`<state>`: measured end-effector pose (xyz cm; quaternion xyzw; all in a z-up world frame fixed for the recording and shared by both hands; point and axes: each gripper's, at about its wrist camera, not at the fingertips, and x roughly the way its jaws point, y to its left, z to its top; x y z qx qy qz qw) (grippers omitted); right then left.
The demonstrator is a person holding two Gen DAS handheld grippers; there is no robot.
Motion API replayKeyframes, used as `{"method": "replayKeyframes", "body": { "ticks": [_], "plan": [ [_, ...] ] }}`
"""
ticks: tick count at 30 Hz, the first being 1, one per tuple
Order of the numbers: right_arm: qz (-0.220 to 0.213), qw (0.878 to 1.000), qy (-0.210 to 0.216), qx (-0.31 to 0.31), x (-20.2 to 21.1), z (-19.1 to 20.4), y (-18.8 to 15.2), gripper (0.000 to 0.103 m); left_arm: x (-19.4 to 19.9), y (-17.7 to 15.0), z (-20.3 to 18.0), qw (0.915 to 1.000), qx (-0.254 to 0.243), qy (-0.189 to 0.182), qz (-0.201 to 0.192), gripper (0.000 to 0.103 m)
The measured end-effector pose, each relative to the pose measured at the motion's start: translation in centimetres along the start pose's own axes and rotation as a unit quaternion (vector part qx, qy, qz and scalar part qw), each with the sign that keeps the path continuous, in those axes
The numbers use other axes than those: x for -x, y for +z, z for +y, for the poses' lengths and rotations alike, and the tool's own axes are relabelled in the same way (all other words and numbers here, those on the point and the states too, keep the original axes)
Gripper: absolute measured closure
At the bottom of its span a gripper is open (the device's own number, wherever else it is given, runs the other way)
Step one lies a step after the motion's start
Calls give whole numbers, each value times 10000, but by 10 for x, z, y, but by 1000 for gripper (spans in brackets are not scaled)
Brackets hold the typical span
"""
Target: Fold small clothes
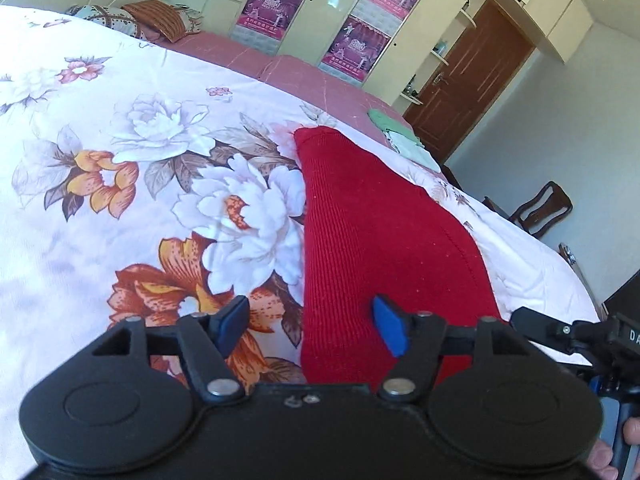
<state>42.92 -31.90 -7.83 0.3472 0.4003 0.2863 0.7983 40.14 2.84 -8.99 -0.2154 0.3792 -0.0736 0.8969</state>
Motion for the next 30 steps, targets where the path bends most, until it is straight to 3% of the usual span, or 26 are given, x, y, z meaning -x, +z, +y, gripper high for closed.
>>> {"method": "replayKeyframes", "body": {
  "ticks": [8, 10, 12, 14, 18, 21, 24, 27, 29, 30],
  "plan": [
    [137, 9991, -377, 155, -35, 10, 3, 39, -1, 1, 2, 9997, -183, -142, 56, 33],
    [118, 9974, -577, 418, -43, 17, 3, 45, 0, 4, 0, 9993, -341, -105, 76, 33],
    [102, 9900, -1053, 935, -50, 30, -1, 77, 4, 14, -3, 9988, -493, -64, -29, 37],
    [65, 9839, -1173, 1349, -53, 40, -4, 83, 5, 25, -2, 9989, -439, -57, -166, 40],
    [-172, 9551, -1626, 2470, -47, 69, -21, 86, -11, 43, -6, 9987, -500, -96, -8, 47],
    [-377, 9478, -1694, 2676, -27, 76, -25, 86, -15, 45, -29, 9956, -882, -300, 21, 49],
    [-554, 9410, -1860, 2772, -6, 70, -29, 86, -30, 35, -55, 9870, -1589, -58, 253, 47],
    [-144, 9595, -1774, 2182, -18, 34, -24, 86, -39, 24, -61, 9830, -1809, 69, 294, 46],
    [-206, 9738, -1438, 1750, -14, 18, -21, 84, -37, 24, -57, 9832, -1802, 32, 275, 45],
    [-208, 9797, -1287, 1520, -9, 13, -17, 71, -36, 25, -53, 9840, -1758, -24, 293, 44]
  ]
}}
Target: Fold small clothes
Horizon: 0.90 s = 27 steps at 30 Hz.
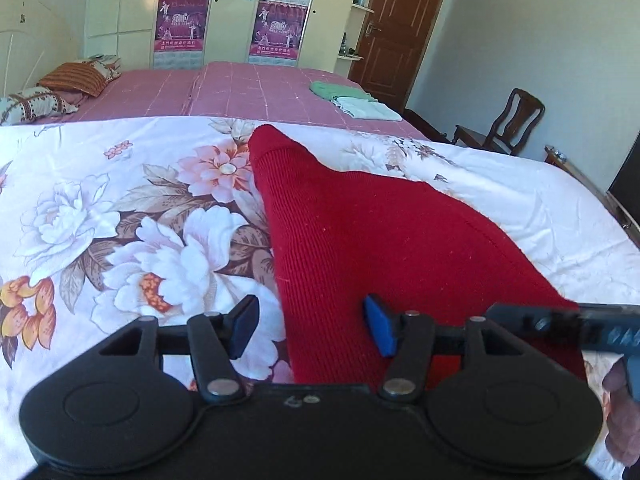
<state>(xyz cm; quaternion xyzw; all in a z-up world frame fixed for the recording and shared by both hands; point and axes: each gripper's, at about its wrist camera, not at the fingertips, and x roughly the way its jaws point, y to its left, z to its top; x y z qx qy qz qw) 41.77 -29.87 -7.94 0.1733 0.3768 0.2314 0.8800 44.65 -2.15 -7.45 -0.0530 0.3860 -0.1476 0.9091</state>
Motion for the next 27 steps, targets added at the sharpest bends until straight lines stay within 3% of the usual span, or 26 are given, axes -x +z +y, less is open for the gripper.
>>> {"method": "replayKeyframes", "body": {
  "ticks": [2, 4, 8, 10, 11, 13, 15, 19, 20, 21, 22, 27],
  "plan": [
    [-276, 9989, 115, -349, 14, -12, 5, 56, 0, 0, 7, 10000, 51, -66, 23, 41],
    [-487, 9966, 182, -642, 23, -28, 13, 55, 0, 1, 11, 9999, 49, -83, 39, 38],
    [-479, 9936, 139, -1016, 12, -53, 31, 55, 1, 0, 13, 9999, 59, -93, 16, 37],
    [-389, 9937, 145, -1042, 2, -56, 40, 72, 0, -1, 17, 9999, 107, -86, 23, 35],
    [-371, 9945, 154, -963, -1, -54, 43, 97, -1, -1, 19, 9998, 150, -92, 32, 32],
    [-431, 9978, -49, -506, -4, -45, 47, 97, -5, 0, 23, 9998, 199, -47, 46, 24],
    [-154, 9987, -395, -274, -20, -46, 42, 97, -7, 0, 25, 9997, 230, -60, 63, 21],
    [-269, 9985, -472, -34, -13, -41, 40, 97, 9, 3, 22, 9995, 278, -155, -19, 36],
    [-342, 9985, -425, -59, -3, -38, 40, 90, 18, 2, 21, 9994, 285, -155, -88, 39],
    [-340, 9988, -348, -59, 4, -33, 40, 71, 28, -2, 22, 9993, 293, -160, -164, 39],
    [-369, 9991, -199, -43, 15, -30, 37, 62, 37, -6, 23, 9990, 361, -196, -194, 40],
    [-159, 9990, 282, -295, 56, -14, -1, 60, 66, -40, 26, 9964, 754, -366, -80, 41]
  ]
}}
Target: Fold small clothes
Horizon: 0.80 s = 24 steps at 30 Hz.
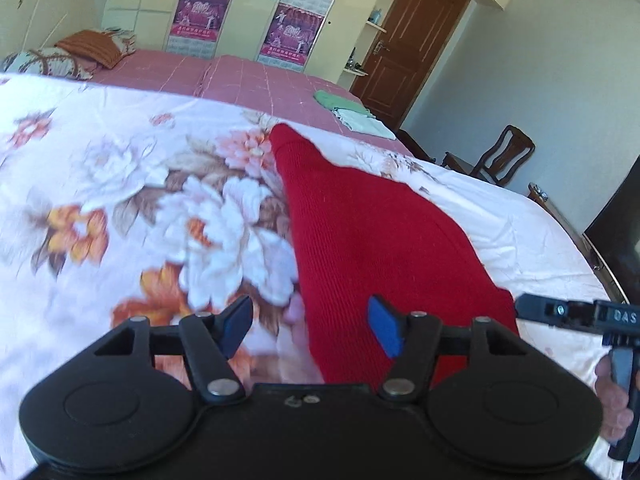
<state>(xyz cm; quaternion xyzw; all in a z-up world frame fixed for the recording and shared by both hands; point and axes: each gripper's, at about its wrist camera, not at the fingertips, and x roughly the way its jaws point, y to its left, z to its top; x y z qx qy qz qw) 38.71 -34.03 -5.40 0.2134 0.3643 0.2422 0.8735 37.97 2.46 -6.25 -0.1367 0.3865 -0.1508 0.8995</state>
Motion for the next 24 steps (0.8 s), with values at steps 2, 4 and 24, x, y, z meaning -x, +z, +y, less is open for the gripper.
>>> {"method": "replayKeyframes", "body": {
  "ticks": [2, 4, 24],
  "plan": [
    [128, 9992, 241, -294, 9, 1, -17, 60, 3, -15, -1, 9998, 123, 80, 157, 41],
    [328, 9980, 342, -430, 9, 5, -31, 60, 3, -28, 0, 9996, 146, 134, 202, 41],
    [-561, 9967, -298, -506, -35, -33, 61, 43, -63, 92, 26, 9973, 405, 133, -595, 43]
  ]
}}
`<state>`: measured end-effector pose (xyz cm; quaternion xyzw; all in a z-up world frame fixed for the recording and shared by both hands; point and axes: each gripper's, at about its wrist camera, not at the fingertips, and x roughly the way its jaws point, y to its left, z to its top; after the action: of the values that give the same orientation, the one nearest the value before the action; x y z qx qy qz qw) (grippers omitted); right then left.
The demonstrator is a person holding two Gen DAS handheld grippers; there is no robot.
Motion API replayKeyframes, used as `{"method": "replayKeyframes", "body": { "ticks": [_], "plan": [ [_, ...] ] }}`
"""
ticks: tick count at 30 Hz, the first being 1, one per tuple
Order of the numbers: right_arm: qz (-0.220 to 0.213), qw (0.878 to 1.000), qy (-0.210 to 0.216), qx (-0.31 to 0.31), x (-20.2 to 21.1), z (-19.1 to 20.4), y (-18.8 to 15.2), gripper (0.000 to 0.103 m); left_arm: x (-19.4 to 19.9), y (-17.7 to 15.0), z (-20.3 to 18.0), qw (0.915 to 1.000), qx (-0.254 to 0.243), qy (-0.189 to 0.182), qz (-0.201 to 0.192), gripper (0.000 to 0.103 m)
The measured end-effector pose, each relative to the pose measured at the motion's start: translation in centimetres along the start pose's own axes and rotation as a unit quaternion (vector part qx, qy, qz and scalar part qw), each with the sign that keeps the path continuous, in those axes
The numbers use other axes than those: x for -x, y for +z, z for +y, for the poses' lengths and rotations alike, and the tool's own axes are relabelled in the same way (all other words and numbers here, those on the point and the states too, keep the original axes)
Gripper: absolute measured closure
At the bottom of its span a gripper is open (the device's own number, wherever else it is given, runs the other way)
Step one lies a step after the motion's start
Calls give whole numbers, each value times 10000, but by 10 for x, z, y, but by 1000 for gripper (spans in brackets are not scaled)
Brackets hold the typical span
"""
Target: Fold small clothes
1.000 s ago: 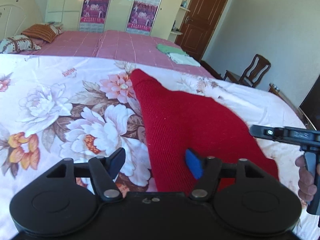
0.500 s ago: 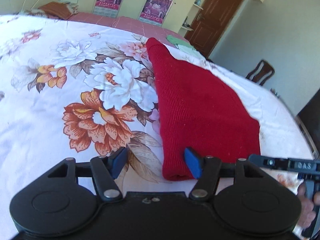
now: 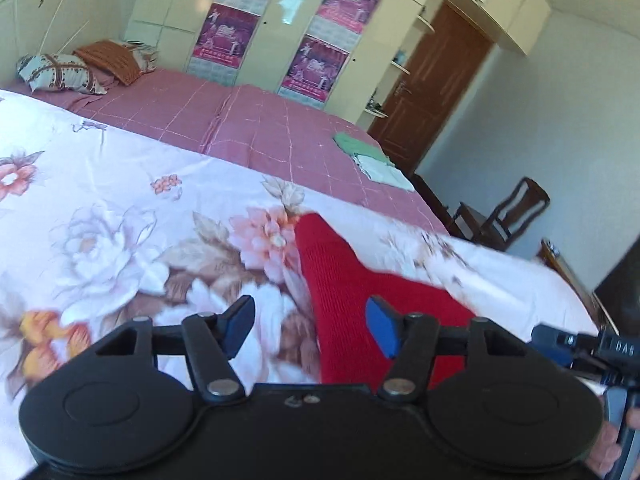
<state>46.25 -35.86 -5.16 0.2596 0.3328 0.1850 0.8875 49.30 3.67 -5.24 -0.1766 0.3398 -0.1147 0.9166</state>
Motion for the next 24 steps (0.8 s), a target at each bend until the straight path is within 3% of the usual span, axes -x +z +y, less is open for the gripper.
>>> {"method": "replayKeyframes", "body": {
  "ticks": [1, 2, 6, 8, 9, 14, 17, 20, 24],
  "plan": [
    [26, 9999, 31, -105, -12, -4, 6, 46, -10, 6, 2, 10000, 24, 24, 27, 43],
    [52, 9999, 35, -120, -22, -4, 10, 57, -19, 10, 5, 10000, 59, 35, 51, 43],
    [353, 9977, 113, 559, -53, 12, 14, 60, -52, 18, 16, 9995, 140, 44, 263, 44],
    [616, 9928, -421, 934, -71, 16, 7, 60, -74, 20, 19, 9988, 82, 84, 483, 44],
    [746, 9899, -630, 1026, -78, 12, -1, 63, -84, 20, 17, 9984, -23, 125, 559, 42],
    [649, 9892, -790, 1054, -72, 5, -11, 63, -108, 22, -9, 9933, -947, 350, 557, 32],
    [731, 9912, -807, 747, -72, -13, -6, 60, -87, 24, -9, 9946, -881, 209, 506, 45],
    [421, 9942, -710, 692, -49, -8, 0, 60, -41, 14, -11, 9959, -873, -13, 256, 42],
    [157, 9938, -332, 1051, -9, 18, -10, 60, -6, -19, -19, 9957, -776, -305, 413, 39]
  ]
}}
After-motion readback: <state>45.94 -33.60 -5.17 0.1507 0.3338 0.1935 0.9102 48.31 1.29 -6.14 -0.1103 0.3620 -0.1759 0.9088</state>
